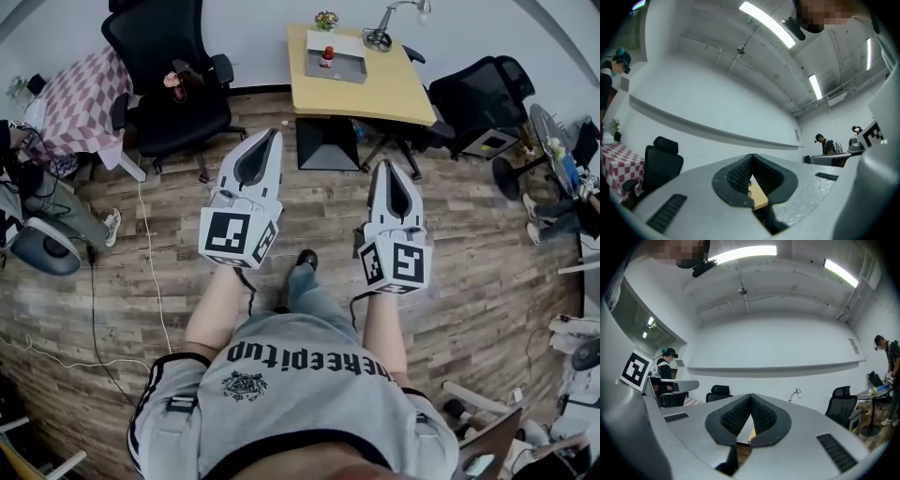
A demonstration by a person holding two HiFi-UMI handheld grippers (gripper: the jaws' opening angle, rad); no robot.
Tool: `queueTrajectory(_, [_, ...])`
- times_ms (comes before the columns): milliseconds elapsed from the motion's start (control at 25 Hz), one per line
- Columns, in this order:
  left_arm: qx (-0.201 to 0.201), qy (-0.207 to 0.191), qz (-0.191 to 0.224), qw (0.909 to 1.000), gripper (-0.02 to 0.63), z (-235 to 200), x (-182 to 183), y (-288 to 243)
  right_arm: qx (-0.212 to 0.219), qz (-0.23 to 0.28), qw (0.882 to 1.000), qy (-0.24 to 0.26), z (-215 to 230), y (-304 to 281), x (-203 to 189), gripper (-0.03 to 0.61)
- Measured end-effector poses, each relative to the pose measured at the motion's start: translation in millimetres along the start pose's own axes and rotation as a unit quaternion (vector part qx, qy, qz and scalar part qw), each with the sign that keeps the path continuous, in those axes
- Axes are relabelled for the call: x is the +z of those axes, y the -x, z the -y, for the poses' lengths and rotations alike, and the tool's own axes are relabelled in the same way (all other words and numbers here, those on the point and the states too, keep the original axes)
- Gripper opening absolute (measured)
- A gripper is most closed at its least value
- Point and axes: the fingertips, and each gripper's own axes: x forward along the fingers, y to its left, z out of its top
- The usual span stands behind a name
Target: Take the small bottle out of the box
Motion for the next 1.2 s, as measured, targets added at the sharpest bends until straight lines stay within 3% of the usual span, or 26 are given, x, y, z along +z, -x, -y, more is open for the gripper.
queueTrajectory(600, [0.028,-0.013,0.013,0.9994,0.003,-35,-11,-149,0.031,0.015,0.999,-0.013,76,-146,-4,0.003])
queueTrajectory(1200, [0.025,-0.026,0.010,0.9993,0.003,-38,-39,-245,0.034,0.018,0.999,-0.018,138,-223,-27,0.003])
